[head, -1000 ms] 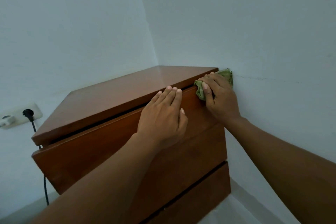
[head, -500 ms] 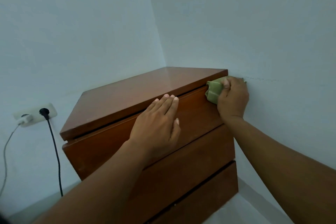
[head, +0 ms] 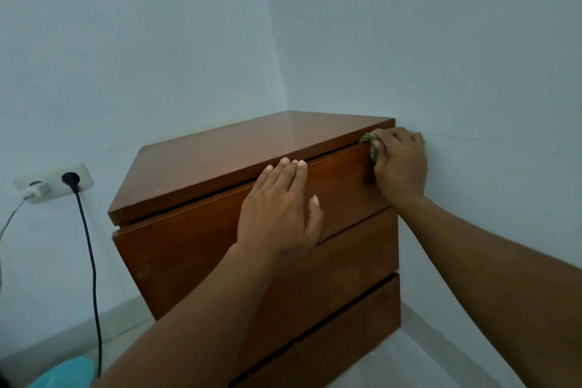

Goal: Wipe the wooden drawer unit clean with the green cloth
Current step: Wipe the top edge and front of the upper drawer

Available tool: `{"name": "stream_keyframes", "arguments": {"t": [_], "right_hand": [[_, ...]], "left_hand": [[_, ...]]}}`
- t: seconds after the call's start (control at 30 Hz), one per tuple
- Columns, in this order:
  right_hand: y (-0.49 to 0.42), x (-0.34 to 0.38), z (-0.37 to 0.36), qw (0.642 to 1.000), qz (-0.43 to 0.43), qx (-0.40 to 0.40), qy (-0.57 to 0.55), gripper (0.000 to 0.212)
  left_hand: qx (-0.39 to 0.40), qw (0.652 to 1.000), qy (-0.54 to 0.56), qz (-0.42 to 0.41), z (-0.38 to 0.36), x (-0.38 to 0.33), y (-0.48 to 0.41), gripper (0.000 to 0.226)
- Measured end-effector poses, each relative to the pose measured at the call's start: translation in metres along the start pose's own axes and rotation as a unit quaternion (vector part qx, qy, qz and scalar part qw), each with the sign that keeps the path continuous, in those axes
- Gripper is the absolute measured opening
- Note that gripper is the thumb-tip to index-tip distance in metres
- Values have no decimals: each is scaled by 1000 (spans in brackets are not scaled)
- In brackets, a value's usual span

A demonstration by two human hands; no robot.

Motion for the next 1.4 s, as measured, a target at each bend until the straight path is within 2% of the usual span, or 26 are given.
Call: {"name": "stream_keyframes", "arguments": {"t": [0.07,0.2,0.3,0.47,0.53,0.63,0.7,1.0,1.4], "right_hand": [[1,0,0,999,-21,-24,0,28],[0,0,7,979,-161,-123,-14,30],[9,29,13,984,-95,-131,-80,28],[46,108,15,975,24,-78,-208,23],[66,135,10,970,69,-27,-231,27],[96,158,-2,969,133,74,-196,42],[105,161,-8,971,136,88,-175,48],[89,141,-24,984,138,47,-106,47],[57,77,-44,993,57,-17,-103,43]], "left_hand": [[-3,1000,0,3,0,-1,1,67],[-14,1000,8,8,0,-2,1,67],[-6,1000,-2,-9,2,1,2,69],[-22,997,-71,-26,20,34,29,69],[-35,995,-92,-30,31,56,46,68],[-49,991,-122,-20,45,84,63,69],[-52,990,-131,-19,49,91,68,69],[-58,992,-108,-22,30,76,61,70],[-68,992,-102,-35,1,60,43,70]]}}
Point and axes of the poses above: each hand's wrist, its own y-axis away from the middle knuckle, its own z-axis out of the back of the hand, x = y × z, the point moved 2 cm from there along -y, towards the middle knuckle, and after that the axes turned 15 degrees about -x, right-handed, at the moved point
